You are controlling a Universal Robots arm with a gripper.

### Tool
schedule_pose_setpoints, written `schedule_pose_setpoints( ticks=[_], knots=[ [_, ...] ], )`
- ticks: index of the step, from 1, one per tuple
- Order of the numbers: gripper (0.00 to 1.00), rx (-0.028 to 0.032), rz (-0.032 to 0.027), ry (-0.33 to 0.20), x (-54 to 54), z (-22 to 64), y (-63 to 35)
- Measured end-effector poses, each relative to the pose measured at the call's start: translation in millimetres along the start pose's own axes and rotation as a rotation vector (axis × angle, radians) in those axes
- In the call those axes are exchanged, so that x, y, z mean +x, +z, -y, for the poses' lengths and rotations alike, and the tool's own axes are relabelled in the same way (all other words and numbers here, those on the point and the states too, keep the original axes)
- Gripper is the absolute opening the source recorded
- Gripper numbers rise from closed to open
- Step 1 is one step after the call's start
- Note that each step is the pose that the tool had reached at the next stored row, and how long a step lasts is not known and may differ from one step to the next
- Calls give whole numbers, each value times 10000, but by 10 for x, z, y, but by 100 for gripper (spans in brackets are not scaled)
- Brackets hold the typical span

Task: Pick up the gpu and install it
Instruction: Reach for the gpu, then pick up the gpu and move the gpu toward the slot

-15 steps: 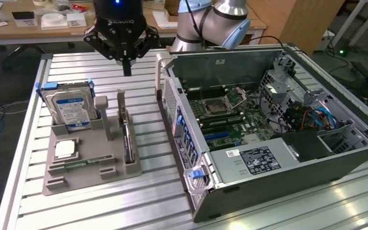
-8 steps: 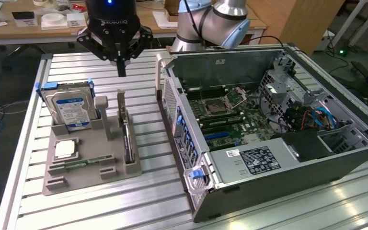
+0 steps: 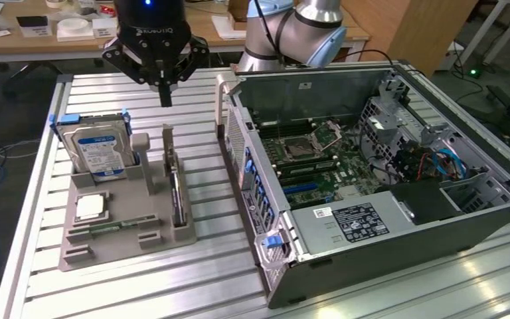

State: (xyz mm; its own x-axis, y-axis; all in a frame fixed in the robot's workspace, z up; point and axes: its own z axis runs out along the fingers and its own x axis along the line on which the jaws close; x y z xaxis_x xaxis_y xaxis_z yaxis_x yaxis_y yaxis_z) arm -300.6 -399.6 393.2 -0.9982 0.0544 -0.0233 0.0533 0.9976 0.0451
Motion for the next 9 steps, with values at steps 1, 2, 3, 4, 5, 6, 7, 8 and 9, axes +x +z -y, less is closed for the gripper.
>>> schedule_pose_setpoints(
  ticks=[1, 2, 3, 4, 5, 6, 7, 8, 9],
  knots=[
    [11, 0, 0, 0, 0, 0, 0],
    [11, 0, 0, 1, 0, 0, 0],
    [11, 0, 0, 0, 0, 0, 0],
    [11, 0, 0, 0, 0, 0, 0],
    [11, 0, 0, 0, 0, 0, 0],
    [11, 0, 0, 0, 0, 0, 0],
    [11, 0, 0, 0, 0, 0, 0],
    [11, 0, 0, 1, 0, 0, 0],
    [11, 0, 0, 1, 0, 0, 0]
  ],
)
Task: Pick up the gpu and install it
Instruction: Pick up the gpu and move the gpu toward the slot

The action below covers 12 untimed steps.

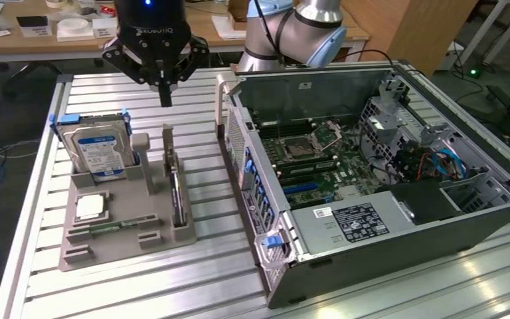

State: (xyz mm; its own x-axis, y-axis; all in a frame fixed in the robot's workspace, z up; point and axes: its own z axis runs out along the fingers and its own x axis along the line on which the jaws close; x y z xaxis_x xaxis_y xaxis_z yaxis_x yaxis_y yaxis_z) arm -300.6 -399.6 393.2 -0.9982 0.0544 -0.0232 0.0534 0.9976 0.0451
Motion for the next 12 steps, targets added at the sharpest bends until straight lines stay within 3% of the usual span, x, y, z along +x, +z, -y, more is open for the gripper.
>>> schedule_pose_setpoints(
  ticks=[1, 6, 8, 11, 12],
  knots=[
    [11, 0, 0, 0, 0, 0, 0],
    [35, 0, 1, 0, 0, 0, 0],
    [35, 0, 0, 0, 0, 0, 0],
    [53, 4, 0, -4, 0, 1, 1],
    [53, 16, 2, -8, 1, 6, 3]
  ],
)
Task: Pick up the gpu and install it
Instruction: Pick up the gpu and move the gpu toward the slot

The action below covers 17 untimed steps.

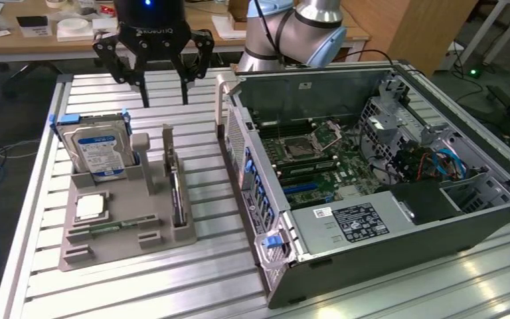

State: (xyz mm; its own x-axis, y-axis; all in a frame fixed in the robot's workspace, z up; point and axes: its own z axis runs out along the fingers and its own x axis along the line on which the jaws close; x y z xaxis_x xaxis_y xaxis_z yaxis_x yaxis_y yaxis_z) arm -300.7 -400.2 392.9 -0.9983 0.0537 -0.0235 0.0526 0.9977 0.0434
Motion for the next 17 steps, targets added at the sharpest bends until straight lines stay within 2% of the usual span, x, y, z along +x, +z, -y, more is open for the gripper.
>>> schedule_pose_setpoints(
  ticks=[1, 2, 3, 5, 10, 15, 17],
  knots=[
    [59, 61, -15, -8, 0, 5, 2],
    [59, 156, -36, -13, -1, 12, 2],
    [59, 224, -62, -17, -2, 24, 5],
    [59, 315, -127, -18, -3, 54, 9],
    [59, 326, -138, -20, -5, 82, 92],
    [59, 326, -137, -20, -9, 196, 159],
    [59, 326, -137, -21, -10, 214, 180]
  ],
)
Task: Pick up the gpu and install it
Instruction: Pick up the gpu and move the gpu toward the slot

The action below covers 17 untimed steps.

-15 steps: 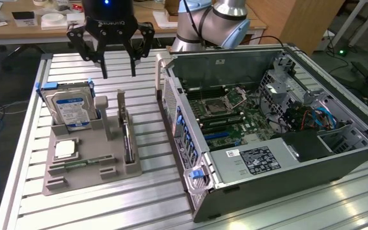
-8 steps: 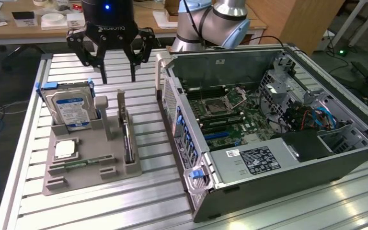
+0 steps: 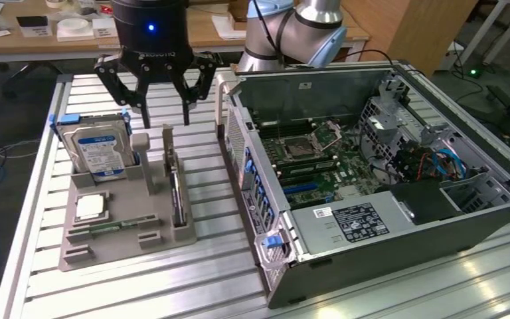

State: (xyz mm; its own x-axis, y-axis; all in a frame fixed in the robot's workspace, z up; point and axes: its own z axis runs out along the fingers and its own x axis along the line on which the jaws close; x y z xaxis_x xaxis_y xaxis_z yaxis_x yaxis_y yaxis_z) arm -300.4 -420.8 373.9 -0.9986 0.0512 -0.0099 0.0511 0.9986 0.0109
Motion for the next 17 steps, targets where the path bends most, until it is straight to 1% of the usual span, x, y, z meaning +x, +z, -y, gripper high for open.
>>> schedule_pose_setpoints(
  ticks=[4, 7, 8, 9, 10, 11, 17],
  knots=[
    [59, 1, -7, 0, 0, 13, 36],
    [59, 1, -23, -17, -1, 42, 66],
    [60, 2, -41, -29, -1, 42, 76],
    [65, 3, -55, -51, 0, 42, 86],
    [65, 4, -65, -85, 0, 42, 95],
    [72, 3, -67, -124, 0, 43, 105],
    [72, 2, -74, -374, 0, 44, 208]
  ],
)
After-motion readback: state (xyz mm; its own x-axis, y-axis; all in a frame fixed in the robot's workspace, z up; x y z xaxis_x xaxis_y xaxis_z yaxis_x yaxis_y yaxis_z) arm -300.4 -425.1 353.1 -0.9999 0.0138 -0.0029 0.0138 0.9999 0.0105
